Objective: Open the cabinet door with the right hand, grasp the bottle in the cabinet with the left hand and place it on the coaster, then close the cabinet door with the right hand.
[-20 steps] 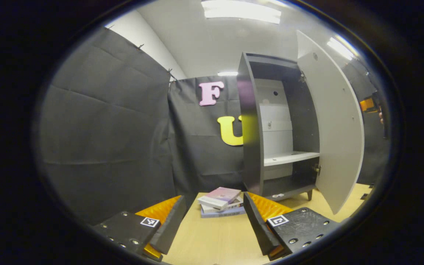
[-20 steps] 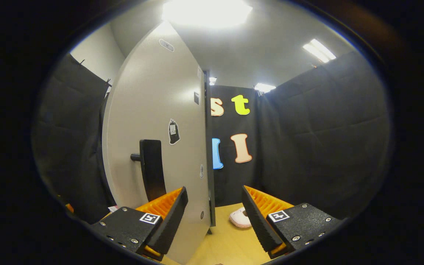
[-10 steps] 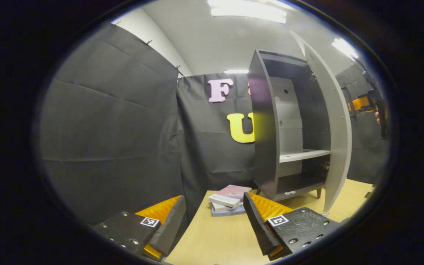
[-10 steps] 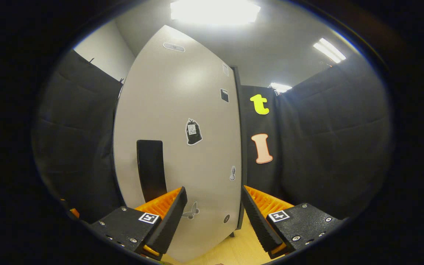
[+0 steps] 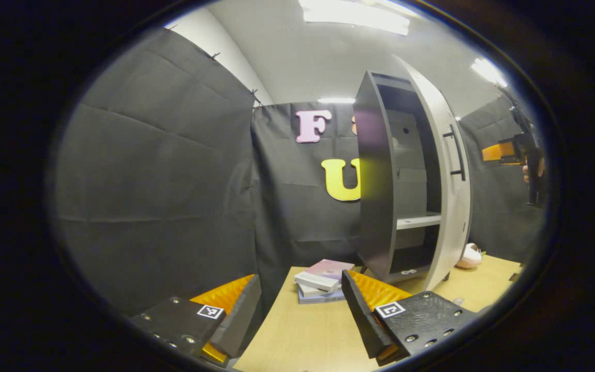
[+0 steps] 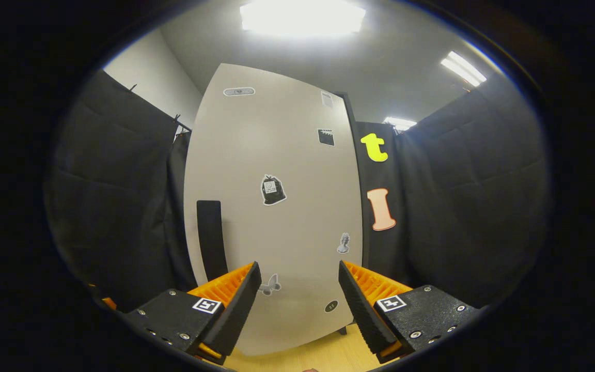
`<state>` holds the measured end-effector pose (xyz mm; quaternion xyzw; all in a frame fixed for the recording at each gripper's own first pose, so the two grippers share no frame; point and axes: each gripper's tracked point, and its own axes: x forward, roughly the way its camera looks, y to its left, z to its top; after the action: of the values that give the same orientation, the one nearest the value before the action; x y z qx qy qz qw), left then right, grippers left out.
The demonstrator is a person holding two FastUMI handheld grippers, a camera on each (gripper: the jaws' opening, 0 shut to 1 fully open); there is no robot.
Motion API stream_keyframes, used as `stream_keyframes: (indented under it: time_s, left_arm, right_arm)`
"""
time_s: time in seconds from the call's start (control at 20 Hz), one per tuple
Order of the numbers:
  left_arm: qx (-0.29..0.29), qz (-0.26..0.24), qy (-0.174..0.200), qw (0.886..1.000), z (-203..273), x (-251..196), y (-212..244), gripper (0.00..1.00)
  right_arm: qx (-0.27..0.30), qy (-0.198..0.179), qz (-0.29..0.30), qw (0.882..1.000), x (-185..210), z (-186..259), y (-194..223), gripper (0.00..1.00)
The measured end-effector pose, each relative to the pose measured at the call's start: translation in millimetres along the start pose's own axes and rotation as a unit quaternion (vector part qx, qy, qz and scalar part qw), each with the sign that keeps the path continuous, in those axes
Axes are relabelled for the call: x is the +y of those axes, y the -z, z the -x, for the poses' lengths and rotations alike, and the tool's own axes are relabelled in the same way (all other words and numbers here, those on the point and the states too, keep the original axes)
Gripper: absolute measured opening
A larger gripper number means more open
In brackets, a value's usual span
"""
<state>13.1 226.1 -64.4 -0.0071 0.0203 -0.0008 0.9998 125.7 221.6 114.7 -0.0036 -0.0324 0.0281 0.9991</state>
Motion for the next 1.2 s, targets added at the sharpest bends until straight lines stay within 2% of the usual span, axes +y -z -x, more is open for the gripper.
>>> stream_keyframes:
  time_s: [0.3,0.5,0.55,0.7,0.9,1.2]
  left_arm:
    - [-0.009,-0.01,0.018,1.0,-4,-39,-20,0.9]
    - [-0.008,-0.002,0.027,1.0,-4,-80,-34,0.9]
    - [-0.009,0.0,0.03,1.0,-2,-90,-38,0.94]
    - [-0.012,-0.002,0.033,0.999,-2,-119,-46,0.9]
    - [-0.013,0.002,0.04,0.999,1,-165,-55,0.9]
    - [-0.011,0.009,0.032,0.999,3,-204,-68,0.9]
  right_arm:
    - [-0.014,-0.015,0.002,1.0,-2,6,3,0.93]
    - [-0.017,-0.026,0.009,0.999,-40,33,8,0.93]
    - [-0.015,-0.027,0.013,0.999,-46,33,9,0.93]
    - [-0.016,-0.033,0.011,0.999,-71,32,9,0.93]
    - [-0.011,-0.039,0.007,0.999,-102,32,12,0.93]
    - [-0.011,-0.051,0.012,0.999,-134,33,20,0.93]
